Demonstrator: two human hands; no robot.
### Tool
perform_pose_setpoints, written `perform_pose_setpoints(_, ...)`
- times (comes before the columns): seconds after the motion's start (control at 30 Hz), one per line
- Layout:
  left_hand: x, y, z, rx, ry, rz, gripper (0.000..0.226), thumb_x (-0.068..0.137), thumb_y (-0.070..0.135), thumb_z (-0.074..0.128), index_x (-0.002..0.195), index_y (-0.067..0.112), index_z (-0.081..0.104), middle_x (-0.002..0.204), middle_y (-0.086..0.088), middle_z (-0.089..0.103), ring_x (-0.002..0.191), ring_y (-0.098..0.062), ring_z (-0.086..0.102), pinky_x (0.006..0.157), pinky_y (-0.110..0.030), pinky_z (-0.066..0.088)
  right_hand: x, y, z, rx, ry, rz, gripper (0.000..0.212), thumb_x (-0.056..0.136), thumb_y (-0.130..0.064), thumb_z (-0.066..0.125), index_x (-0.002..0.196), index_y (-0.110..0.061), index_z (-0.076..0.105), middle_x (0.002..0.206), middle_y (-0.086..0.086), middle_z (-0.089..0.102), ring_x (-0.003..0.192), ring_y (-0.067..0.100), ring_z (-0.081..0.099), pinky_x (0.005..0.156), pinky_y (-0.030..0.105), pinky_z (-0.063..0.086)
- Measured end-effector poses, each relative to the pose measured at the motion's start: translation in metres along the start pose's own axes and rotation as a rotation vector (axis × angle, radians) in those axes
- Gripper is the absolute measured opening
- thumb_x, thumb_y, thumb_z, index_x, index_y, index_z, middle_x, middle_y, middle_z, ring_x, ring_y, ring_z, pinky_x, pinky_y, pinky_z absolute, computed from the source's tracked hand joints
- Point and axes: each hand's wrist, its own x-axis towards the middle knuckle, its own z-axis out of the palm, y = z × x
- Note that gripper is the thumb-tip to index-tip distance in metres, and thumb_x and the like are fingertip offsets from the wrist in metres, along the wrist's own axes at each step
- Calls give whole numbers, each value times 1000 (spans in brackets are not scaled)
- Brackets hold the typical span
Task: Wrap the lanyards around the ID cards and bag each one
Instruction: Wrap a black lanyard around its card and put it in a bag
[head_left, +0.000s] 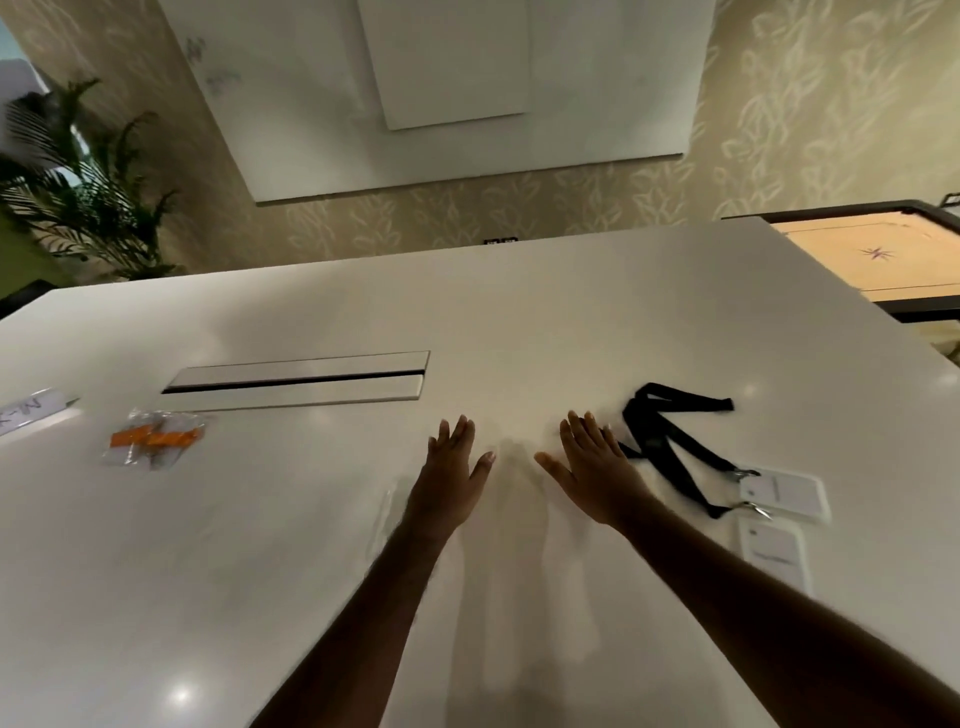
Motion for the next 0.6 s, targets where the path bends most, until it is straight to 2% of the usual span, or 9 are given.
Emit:
perform_pose_setpoints(0.13, -6, 38, 31, -30, -28, 22, 66, 109, 43, 43, 164, 12, 23, 173, -4, 17, 161, -25, -1, 128, -39, 4, -21, 35, -8, 12, 30, 27, 119, 81, -83, -11, 168, -4, 8, 178, 14, 3, 165, 30, -5, 132, 45, -5)
perform_pose_setpoints(0.27, -13, 64, 57, 3, -75, 54, 66, 110, 43, 42, 163, 9, 23, 173, -7, 17, 161, -27, 1, 128, -39, 3, -45, 62, -14, -18, 92, -28, 126, 81, -87, -21, 167, -1, 15, 177, 16, 7, 165, 30, -2, 129, 40, -8)
perform_pose_setpoints(0.3, -14, 69, 63, 15, -87, 63, 66, 110, 43, 41, 163, 9, 22, 173, -8, 17, 161, -27, 1, 128, -39, 2, -51, 67, -16, -24, 107, -45, 120, 87, -84, -15, 166, -1, 17, 177, 16, 9, 165, 30, -1, 130, 39, -7)
perform_pose_setpoints(0.43, -20, 86, 80, 2, -122, 77, 66, 110, 43, 39, 164, 10, 19, 173, -5, 15, 161, -24, -1, 128, -36, -1, -74, 85, -24, -26, 192, -66, 82, 109, -59, 33, 165, 1, 23, 175, 17, 16, 164, 33, 6, 134, 43, 2)
perform_pose_setpoints(0.5, -24, 92, 88, -9, -125, 83, 66, 110, 43, 39, 164, 13, 17, 174, -3, 15, 161, -22, -1, 128, -35, -3, -86, 94, -31, 13, 208, -68, 74, 110, -45, 48, 163, 2, 27, 174, 19, 21, 164, 35, 13, 134, 47, 9)
perform_pose_setpoints(0.6, -26, 99, 99, -5, -127, 103, 68, 110, 43, 41, 165, 11, 17, 173, -4, 15, 161, -22, 1, 127, -34, -6, -108, 108, -40, 71, 237, 8, 66, 103, -26, 63, 158, 3, 40, 164, 21, 41, 155, 39, 35, 128, 49, 28)
